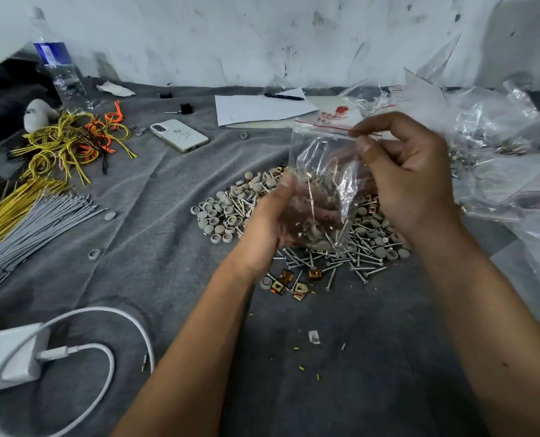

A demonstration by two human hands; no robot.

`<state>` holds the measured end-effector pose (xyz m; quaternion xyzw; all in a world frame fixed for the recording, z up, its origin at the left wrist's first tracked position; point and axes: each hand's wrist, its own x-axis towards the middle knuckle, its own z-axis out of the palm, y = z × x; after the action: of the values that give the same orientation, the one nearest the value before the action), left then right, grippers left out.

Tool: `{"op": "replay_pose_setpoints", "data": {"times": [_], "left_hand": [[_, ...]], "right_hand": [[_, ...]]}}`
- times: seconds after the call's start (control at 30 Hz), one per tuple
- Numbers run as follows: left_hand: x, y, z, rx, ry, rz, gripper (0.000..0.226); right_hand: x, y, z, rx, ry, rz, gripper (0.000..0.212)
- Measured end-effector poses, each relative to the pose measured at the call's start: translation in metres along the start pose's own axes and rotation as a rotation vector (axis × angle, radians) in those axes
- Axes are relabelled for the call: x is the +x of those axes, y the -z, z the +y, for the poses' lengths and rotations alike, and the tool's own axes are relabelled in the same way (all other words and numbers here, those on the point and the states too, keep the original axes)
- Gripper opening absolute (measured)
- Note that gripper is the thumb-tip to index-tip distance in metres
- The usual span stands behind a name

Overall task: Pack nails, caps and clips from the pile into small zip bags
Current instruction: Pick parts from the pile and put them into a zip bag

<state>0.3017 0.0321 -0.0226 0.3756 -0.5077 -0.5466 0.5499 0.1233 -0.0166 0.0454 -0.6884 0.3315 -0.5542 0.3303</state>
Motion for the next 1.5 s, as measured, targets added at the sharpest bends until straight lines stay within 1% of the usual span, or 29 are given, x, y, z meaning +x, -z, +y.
{"op": "replay_pose_setpoints", "data": {"times": [0.07, 0.1, 0.13, 0.2, 0.23, 0.3, 0.33, 0.43, 0.57, 0.7, 0.77, 0.8, 0.87, 0.93, 0.97, 1.0, 1.03, 1.1, 1.17, 1.33, 1.4, 1.5], "left_hand": [[0.0, 0.0, -0.002, 0.071, 0.031, -0.052, 0.038], [0.0, 0.0, -0.003, 0.075, 0.033, -0.081, 0.026], [0.0, -0.001, -0.003, 0.059, 0.035, -0.097, 0.019], [0.0, -0.006, -0.001, 0.013, 0.063, -0.046, 0.021], [0.0, -0.008, 0.0, -0.016, 0.081, -0.002, 0.023], [0.001, -0.012, 0.001, -0.09, 0.104, 0.067, 0.025], [0.001, -0.012, 0.002, -0.125, 0.111, 0.084, 0.025], [0.002, -0.014, 0.003, -0.133, 0.132, 0.096, 0.025], [0.002, -0.015, 0.003, -0.02, 0.126, 0.104, 0.028], [0.002, -0.01, -0.002, 0.169, 0.043, 0.173, 0.024], [0.002, -0.006, -0.003, 0.224, -0.023, 0.23, 0.024], [0.002, -0.006, -0.002, 0.187, -0.042, 0.247, 0.024], [0.002, -0.006, 0.001, 0.042, -0.047, 0.275, 0.021], [0.002, -0.005, 0.003, -0.063, -0.021, 0.296, 0.013], [0.001, -0.004, 0.002, -0.073, -0.004, 0.293, 0.008], [0.001, -0.003, 0.002, -0.049, 0.011, 0.281, 0.005], [0.001, -0.003, 0.001, -0.009, 0.029, 0.271, 0.006], [0.002, -0.003, -0.002, 0.041, 0.073, 0.258, 0.006], [0.002, -0.004, -0.003, 0.048, 0.097, 0.255, 0.004], [0.002, -0.006, -0.002, 0.083, -0.001, 0.233, 0.015], [0.002, -0.006, -0.001, 0.111, -0.022, 0.254, 0.014], [0.001, -0.007, -0.001, 0.109, -0.026, 0.262, 0.012]], "right_hand": [[-0.005, 0.0, 0.01, 0.077, -0.095, 0.067, 0.021], [-0.008, 0.0, 0.015, 0.108, -0.148, 0.109, 0.022], [-0.01, -0.001, 0.02, 0.138, -0.202, 0.147, 0.022], [-0.015, -0.001, 0.028, 0.218, -0.323, 0.172, 0.013], [-0.017, -0.001, 0.033, 0.239, -0.399, 0.153, 0.016], [-0.023, -0.001, 0.041, 0.187, -0.506, 0.068, 0.039], [-0.026, -0.002, 0.044, 0.151, -0.512, 0.022, 0.041], [-0.029, -0.002, 0.05, 0.107, -0.439, -0.012, 0.029], [-0.029, -0.001, 0.055, 0.042, -0.341, 0.022, 0.029], [-0.033, -0.003, 0.06, -0.051, -0.267, 0.027, 0.025], [-0.033, -0.002, 0.06, -0.06, -0.274, -0.006, 0.026], [-0.033, -0.001, 0.061, -0.052, -0.293, -0.044, 0.026], [-0.034, 0.001, 0.061, -0.011, -0.356, -0.186, 0.024], [-0.036, 0.003, 0.058, 0.044, -0.42, -0.357, 0.023], [-0.036, 0.003, 0.056, 0.056, -0.432, -0.402, 0.024], [-0.036, 0.003, 0.054, 0.063, -0.431, -0.403, 0.027], [-0.036, 0.003, 0.053, 0.08, -0.426, -0.36, 0.03], [-0.034, 0.001, 0.053, 0.123, -0.415, -0.221, 0.026], [-0.034, 0.0, 0.055, 0.115, -0.39, -0.142, 0.024], [-0.036, -0.003, 0.056, 0.072, -0.282, -0.11, 0.022], [-0.037, -0.005, 0.054, 0.061, -0.232, -0.086, 0.021], [-0.038, -0.007, 0.053, 0.107, -0.235, -0.07, 0.022]]}}
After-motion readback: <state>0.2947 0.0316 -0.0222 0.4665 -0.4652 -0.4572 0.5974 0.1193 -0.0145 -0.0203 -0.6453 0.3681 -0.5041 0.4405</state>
